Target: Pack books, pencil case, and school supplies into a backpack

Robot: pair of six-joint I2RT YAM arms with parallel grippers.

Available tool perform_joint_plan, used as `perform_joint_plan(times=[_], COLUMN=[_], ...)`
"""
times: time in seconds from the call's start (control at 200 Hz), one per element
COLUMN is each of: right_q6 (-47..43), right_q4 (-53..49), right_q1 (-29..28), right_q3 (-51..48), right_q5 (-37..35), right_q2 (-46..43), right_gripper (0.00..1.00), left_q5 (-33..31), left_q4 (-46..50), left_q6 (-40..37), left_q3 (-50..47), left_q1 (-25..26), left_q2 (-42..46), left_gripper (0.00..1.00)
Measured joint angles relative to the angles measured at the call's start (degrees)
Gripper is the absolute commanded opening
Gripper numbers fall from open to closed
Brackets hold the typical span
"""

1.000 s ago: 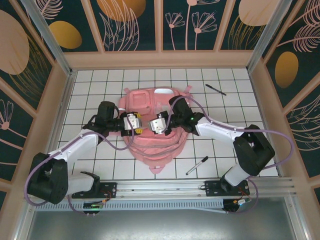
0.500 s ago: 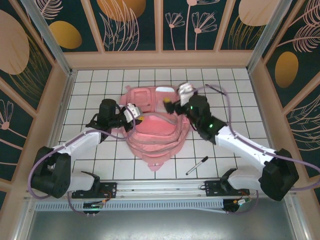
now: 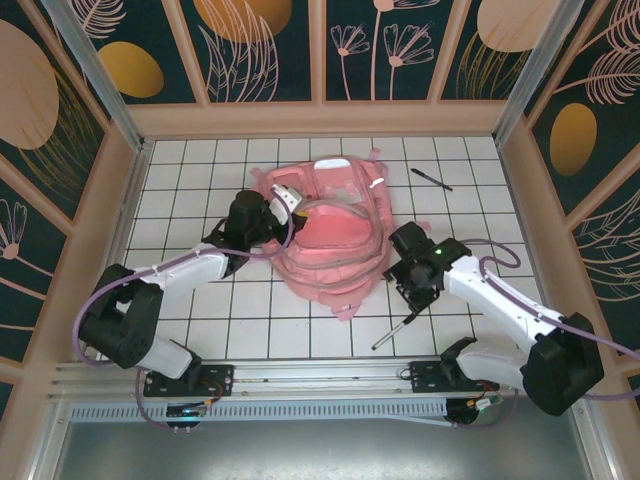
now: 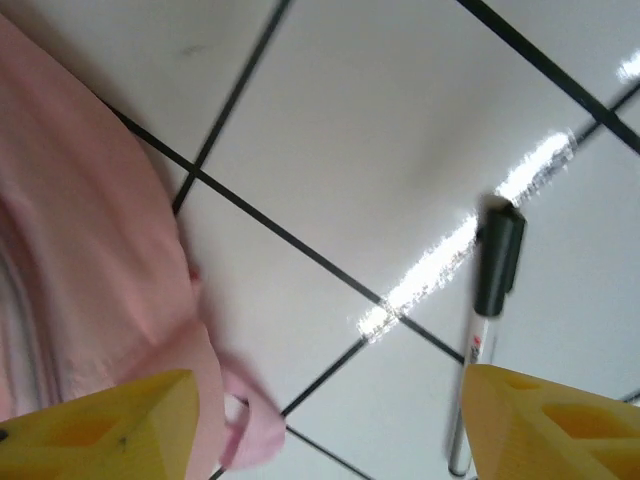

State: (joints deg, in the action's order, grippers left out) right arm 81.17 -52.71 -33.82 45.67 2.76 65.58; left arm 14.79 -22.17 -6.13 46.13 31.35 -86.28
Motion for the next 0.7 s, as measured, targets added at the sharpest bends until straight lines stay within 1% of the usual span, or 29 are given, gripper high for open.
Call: perform_joint_plan(times=[0.135,0.235,0.325,0.475,0.556,0.601,0.636,0.701], right_q6=[2.60,3.26,3.21,2.71,2.08,1.64,1.62,1.64], right_q4=[-0.09,0.81,1.73,4.83,7.48,8.61,9.27,10.12], right_q1=[0.39,1.01,1.31,1.66,1.66,1.64,1.64,1.70], right_q3=[-1.70,-5.40,-7.93,-9.42,-10.51,-11.10,-11.02,-10.97], right_q5=[3.17,5.31,6.38,6.51,7.50,7.87,8.09,8.28], right_q2=[-0.68,0.70,2.80,5.81,8.24,9.55,9.94,9.97], right_gripper=[0.58,0.57,0.57,0.56,0.45,0.35,0.29,0.26], left_q5=[-7.56,-11.58,-12.74,-11.98,-11.15,-10.60,-10.19,-9.25], left_q4=[0.74,0.79,1.07,3.15,2.84,2.78,2.69,2.49], left_q6=[4.76,8.85,13.25,18.29,19.71,20.20,20.44,20.65], left_q3=[4.13,5.31,6.51,10.64,10.69,10.67,10.67,10.62], left_q1=[3.26,5.11,5.46,5.46,5.46,5.46,5.46,5.46], left_q2=[-3.19,-4.81,-6.19,-8.70,-8.94,-8.96,-8.96,-8.96], left_gripper=[0.00,0.00,0.00,0.00,0.00,0.00,0.00,0.00])
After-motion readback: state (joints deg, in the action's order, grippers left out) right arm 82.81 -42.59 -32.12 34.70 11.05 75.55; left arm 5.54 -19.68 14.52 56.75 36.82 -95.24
